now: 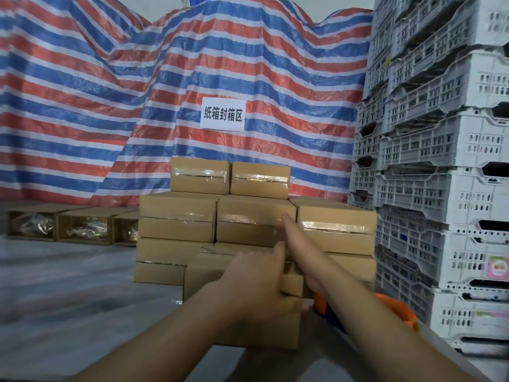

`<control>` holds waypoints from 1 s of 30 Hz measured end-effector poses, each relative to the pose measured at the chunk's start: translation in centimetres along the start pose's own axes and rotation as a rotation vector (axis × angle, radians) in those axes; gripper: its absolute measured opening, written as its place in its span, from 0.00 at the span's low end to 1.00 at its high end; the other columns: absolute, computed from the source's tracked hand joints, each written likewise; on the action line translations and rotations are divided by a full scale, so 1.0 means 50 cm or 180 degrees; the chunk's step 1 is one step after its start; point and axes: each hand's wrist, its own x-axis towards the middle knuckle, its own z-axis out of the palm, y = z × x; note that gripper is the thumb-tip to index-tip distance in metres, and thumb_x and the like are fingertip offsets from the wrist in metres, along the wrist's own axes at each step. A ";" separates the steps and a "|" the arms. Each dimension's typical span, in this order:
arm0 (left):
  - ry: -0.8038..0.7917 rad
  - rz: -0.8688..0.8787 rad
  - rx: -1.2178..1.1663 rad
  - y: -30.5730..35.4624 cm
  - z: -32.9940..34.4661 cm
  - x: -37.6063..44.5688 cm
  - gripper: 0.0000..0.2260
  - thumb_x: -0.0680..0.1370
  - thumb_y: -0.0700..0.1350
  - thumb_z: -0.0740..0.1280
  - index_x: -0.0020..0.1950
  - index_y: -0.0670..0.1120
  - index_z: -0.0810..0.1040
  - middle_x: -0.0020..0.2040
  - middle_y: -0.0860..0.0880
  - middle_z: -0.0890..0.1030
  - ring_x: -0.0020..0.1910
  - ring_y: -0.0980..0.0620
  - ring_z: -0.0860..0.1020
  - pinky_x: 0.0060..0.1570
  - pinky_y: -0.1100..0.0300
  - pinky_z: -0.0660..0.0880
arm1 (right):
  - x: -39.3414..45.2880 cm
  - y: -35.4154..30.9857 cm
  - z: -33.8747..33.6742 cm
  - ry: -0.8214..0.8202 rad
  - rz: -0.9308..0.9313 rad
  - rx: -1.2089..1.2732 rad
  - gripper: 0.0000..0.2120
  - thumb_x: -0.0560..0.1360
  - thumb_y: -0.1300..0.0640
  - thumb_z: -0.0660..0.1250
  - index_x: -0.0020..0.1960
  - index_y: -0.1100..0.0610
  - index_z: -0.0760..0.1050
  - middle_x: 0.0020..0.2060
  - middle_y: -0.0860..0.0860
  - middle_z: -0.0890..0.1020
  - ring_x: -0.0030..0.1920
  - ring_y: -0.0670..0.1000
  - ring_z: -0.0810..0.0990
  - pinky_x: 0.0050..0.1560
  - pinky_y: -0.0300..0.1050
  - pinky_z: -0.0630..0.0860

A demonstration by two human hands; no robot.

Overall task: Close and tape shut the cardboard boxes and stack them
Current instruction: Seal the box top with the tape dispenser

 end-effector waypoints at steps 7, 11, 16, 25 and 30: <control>-0.0412 -0.0232 -0.0467 -0.006 -0.001 0.007 0.48 0.66 0.65 0.74 0.77 0.53 0.52 0.68 0.50 0.73 0.61 0.51 0.74 0.56 0.56 0.72 | -0.011 0.066 -0.003 0.0310 -0.0279 0.1022 0.23 0.81 0.37 0.52 0.63 0.47 0.77 0.59 0.46 0.81 0.59 0.47 0.76 0.52 0.45 0.72; -0.0228 -0.0324 -0.2210 -0.024 -0.048 0.004 0.31 0.70 0.54 0.76 0.67 0.64 0.64 0.58 0.71 0.71 0.53 0.73 0.72 0.44 0.76 0.73 | -0.022 0.063 -0.006 0.0194 -0.0287 0.1244 0.26 0.78 0.34 0.52 0.67 0.47 0.75 0.61 0.48 0.80 0.60 0.49 0.79 0.53 0.48 0.76; 0.0883 -0.1084 -0.1703 -0.102 -0.088 -0.047 0.31 0.73 0.68 0.63 0.73 0.57 0.66 0.66 0.58 0.73 0.57 0.65 0.74 0.52 0.65 0.73 | -0.042 0.089 0.003 0.0339 0.0292 0.1130 0.34 0.68 0.27 0.57 0.65 0.47 0.76 0.55 0.54 0.85 0.56 0.58 0.83 0.59 0.56 0.77; 0.0175 -0.2180 -0.4010 -0.144 -0.027 -0.194 0.26 0.69 0.61 0.66 0.65 0.59 0.69 0.59 0.54 0.77 0.51 0.59 0.77 0.44 0.67 0.75 | -0.112 0.142 0.019 0.0403 0.0197 0.0521 0.34 0.77 0.32 0.50 0.79 0.46 0.59 0.75 0.57 0.67 0.74 0.60 0.65 0.76 0.61 0.59; 0.0440 -0.2148 -0.4101 -0.132 -0.002 -0.204 0.15 0.79 0.54 0.63 0.65 0.59 0.68 0.54 0.55 0.78 0.52 0.54 0.77 0.50 0.57 0.74 | -0.143 0.129 0.038 0.0126 -0.0070 -0.0158 0.45 0.73 0.43 0.70 0.79 0.36 0.44 0.73 0.47 0.68 0.71 0.51 0.68 0.73 0.54 0.64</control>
